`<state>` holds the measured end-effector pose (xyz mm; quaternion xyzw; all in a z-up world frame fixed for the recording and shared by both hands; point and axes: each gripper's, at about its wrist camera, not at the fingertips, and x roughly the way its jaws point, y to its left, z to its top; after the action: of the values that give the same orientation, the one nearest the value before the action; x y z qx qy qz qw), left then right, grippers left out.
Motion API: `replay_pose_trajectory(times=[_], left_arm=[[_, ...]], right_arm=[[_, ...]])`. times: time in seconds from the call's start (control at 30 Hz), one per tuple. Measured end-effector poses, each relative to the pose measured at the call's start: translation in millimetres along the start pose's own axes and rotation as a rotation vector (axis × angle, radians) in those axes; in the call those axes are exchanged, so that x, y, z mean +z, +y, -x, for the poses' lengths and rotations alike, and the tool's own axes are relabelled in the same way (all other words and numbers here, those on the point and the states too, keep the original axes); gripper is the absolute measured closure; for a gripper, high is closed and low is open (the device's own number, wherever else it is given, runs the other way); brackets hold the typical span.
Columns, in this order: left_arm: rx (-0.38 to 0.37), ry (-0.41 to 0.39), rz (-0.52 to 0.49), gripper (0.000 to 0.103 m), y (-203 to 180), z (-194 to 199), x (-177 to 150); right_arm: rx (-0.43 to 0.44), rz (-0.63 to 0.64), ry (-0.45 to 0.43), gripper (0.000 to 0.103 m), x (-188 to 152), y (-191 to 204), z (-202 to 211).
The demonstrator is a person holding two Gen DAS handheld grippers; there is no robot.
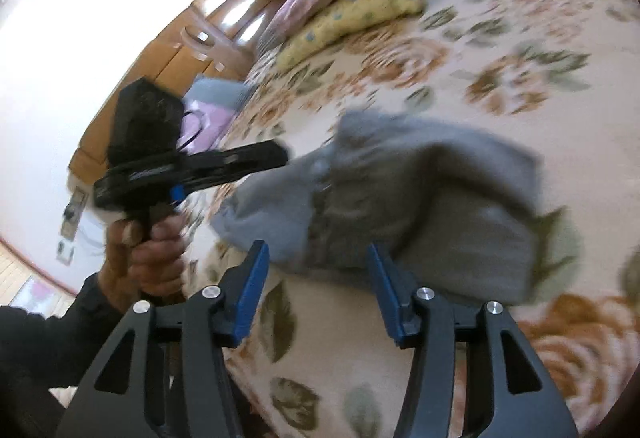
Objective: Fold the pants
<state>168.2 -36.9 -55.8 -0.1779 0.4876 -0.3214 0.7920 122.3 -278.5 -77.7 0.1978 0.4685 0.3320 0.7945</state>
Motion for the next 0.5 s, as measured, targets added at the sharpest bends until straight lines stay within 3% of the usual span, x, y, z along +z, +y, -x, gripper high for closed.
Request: replay_pose_trajectory(times=[0.1, 0.17, 0.23, 0.37, 0.5], left_arm=[[0.022, 0.001, -0.02, 0.063, -20, -9, -5], [-0.037, 0.012, -0.018, 0.062, -34, -18, -12], [-0.082, 0.042, -0.05, 0.062, -49, -31, -20], [-0.061, 0.092, -0.103, 0.062, -68, -64, -35], [0.049, 0.076, -0.049, 0.062, -51, -76, -39]], right_arm=[[-0.126, -0.016, -0.051, 0.05, 10, -21, 21], [-0.212, -0.02, -0.054, 0.05, 18, -34, 25], [-0.22, -0.017, -0.052, 0.05, 24, -47, 25], [-0.19, -0.029, -0.021, 0.05, 37, -68, 13], [-0.157, -0.069, 0.034, 0.05, 47, -80, -4]])
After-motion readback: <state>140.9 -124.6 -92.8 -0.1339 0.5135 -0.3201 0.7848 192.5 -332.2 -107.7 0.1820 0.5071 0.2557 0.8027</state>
